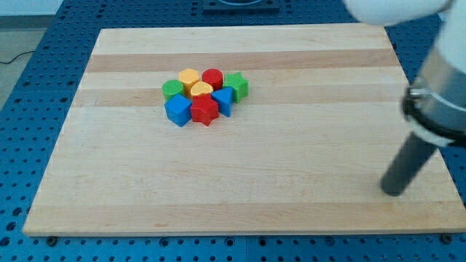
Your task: Place your arm top of the green star
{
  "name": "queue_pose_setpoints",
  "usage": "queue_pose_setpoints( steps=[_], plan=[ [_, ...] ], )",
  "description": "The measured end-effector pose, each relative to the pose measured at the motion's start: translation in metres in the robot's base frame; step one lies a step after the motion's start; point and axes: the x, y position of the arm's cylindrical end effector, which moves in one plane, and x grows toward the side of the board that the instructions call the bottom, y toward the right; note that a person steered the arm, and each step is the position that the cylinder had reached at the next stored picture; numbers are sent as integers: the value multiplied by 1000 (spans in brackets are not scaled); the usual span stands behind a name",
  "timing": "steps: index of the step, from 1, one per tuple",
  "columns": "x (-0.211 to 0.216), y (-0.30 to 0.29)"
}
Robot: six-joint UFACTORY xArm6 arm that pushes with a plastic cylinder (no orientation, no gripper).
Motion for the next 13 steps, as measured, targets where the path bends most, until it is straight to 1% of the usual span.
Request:
queue_pose_setpoints(
  steps=[1,2,3,4,6,7,10,12,13],
  plan=[
    [0,59],
    [-21,80],
    [-80,75],
    [-130,55],
    [-232,-10],
    [-258,-54],
    [-261,-157],
    [-257,-205],
    [-243,-213]
  ],
)
